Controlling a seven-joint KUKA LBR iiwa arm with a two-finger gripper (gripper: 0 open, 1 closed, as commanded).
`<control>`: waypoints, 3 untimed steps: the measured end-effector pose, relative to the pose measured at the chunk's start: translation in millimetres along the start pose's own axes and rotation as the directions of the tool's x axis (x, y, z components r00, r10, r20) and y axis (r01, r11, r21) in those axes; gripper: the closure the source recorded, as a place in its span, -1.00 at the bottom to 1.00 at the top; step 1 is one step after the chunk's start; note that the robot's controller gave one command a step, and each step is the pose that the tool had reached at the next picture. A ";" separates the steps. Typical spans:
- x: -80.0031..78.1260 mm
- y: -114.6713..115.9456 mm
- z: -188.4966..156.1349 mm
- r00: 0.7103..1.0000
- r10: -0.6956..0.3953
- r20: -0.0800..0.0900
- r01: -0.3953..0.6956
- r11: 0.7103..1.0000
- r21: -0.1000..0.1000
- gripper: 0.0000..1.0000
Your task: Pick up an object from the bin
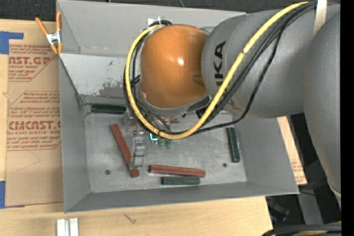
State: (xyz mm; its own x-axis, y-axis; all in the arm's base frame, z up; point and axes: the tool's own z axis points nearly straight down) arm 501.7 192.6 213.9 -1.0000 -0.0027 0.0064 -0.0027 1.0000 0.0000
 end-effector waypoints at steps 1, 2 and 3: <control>-1.9 -0.9 -3.5 1.000 0.002 0.007 -0.002 1.000 -0.001 -1.00; 1.8 -13.0 48.8 1.000 -0.022 0.013 0.022 1.000 -0.003 -1.00; 12.5 -34.0 81.8 0.998 -0.056 0.001 0.056 0.998 0.002 -1.00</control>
Offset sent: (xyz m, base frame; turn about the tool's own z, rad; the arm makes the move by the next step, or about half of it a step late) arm -0.0114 -0.0376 -0.1439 -0.0588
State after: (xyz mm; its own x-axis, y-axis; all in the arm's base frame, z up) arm 488.7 158.5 132.1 -0.9983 -0.0586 0.0055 -0.0586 0.9983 -0.0020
